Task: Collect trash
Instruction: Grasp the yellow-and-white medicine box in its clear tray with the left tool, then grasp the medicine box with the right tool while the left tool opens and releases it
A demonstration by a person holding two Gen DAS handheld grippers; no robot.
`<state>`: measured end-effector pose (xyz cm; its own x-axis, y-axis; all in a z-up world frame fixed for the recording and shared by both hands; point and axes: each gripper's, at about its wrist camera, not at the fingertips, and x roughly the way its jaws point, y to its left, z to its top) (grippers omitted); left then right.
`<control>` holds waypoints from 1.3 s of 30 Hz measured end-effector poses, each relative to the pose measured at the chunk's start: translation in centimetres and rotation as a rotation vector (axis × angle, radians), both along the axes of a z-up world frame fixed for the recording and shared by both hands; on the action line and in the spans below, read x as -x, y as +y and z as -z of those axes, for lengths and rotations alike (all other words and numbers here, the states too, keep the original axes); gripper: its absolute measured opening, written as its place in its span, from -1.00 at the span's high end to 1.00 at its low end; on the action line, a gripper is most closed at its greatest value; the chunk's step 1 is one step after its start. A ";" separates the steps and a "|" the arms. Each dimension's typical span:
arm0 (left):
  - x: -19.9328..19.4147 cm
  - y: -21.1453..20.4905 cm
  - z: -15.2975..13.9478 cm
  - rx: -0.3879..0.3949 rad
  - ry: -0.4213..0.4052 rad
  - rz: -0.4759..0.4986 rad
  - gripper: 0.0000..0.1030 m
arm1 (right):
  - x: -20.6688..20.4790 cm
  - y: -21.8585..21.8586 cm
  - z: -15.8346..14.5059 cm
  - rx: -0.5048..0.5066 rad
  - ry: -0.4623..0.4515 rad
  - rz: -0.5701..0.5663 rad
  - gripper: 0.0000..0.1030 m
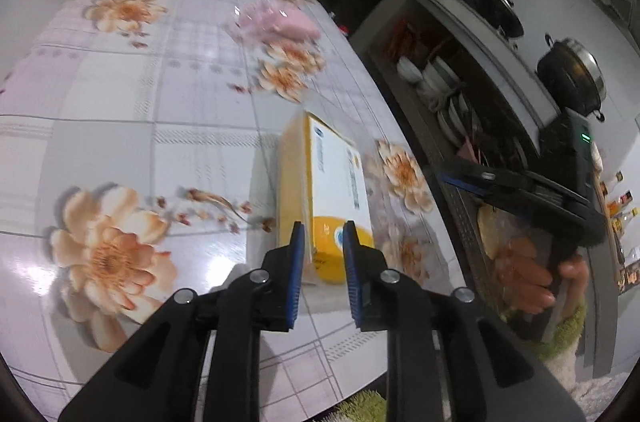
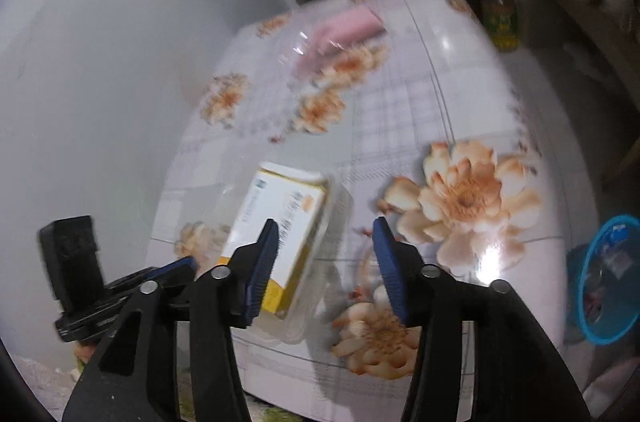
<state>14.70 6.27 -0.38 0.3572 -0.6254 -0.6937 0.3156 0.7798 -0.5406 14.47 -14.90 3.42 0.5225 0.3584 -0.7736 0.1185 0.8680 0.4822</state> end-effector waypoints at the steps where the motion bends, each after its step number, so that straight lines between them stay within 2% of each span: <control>1: -0.1 0.5 -0.1 0.006 -0.004 -0.017 0.64 | -0.1 0.5 -0.4 0.003 -0.015 -0.011 -0.09; 5: -0.4 1.7 0.0 0.013 -0.009 -0.061 0.64 | -0.3 3.7 -1.6 0.029 -0.035 -0.086 -0.19; 7: -0.5 2.2 0.2 0.024 -0.006 -0.076 0.64 | -0.6 5.2 -1.1 0.038 -0.008 -0.107 -0.20; 11: -0.5 2.8 0.3 0.040 -0.010 -0.102 0.64 | -0.9 7.1 0.0 -0.007 0.024 -0.139 -0.20; 16: -1.0 3.2 1.5 0.042 0.021 -0.127 0.65 | -1.9 8.2 0.9 -0.043 0.057 -0.131 -0.20; 20: -1.0 3.1 2.7 0.061 0.060 -0.098 0.67 | -2.7 8.9 1.6 -0.047 0.102 -0.149 -0.20; 26: 0.5 2.2 3.0 0.096 0.080 -0.033 0.67 | -3.7 9.5 2.7 0.089 0.200 -0.124 -0.20; 32: 1.7 1.1 3.0 0.107 0.084 0.016 0.67 | -5.3 10.5 3.9 0.166 0.269 -0.148 -0.25; 36: 2.0 0.9 3.1 0.101 0.078 0.022 0.67 | -6.1 11.3 4.5 0.223 0.288 -0.164 -0.38; 39: 2.1 0.9 3.1 0.081 0.066 0.022 0.67 | -6.6 12.0 4.6 0.283 0.291 -0.175 -0.39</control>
